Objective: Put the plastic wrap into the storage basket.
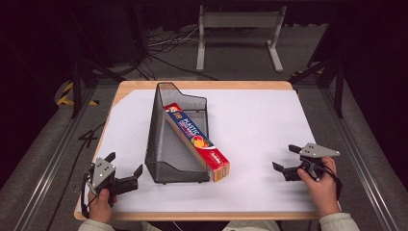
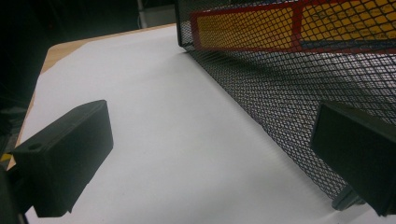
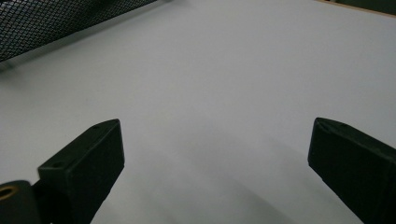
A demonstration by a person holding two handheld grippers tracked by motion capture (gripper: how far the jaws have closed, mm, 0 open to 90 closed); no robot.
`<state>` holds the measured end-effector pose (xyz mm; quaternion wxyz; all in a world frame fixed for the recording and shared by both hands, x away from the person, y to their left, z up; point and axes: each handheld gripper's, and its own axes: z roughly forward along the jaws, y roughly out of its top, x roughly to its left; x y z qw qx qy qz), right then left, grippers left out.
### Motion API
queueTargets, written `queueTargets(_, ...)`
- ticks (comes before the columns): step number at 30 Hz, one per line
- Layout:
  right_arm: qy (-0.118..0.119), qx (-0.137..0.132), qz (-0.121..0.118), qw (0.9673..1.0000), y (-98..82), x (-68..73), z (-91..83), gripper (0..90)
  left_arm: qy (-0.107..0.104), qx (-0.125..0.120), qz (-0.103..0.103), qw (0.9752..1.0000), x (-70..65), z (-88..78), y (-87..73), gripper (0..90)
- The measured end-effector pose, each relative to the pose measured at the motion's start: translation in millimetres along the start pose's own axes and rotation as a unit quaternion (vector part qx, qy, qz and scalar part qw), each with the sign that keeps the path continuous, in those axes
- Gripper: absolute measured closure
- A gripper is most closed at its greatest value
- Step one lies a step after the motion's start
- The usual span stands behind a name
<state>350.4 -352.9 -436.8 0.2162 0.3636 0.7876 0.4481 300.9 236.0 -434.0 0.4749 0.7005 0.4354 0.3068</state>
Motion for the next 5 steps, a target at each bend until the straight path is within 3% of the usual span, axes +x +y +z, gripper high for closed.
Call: queueTargets(5, 0.004, 0.002, -0.006, 1.0, -1.7, -1.2, 0.7, 3.6, -0.009, 0.0, 0.0, 1.0, 0.7, 0.0, 0.4, 0.1)
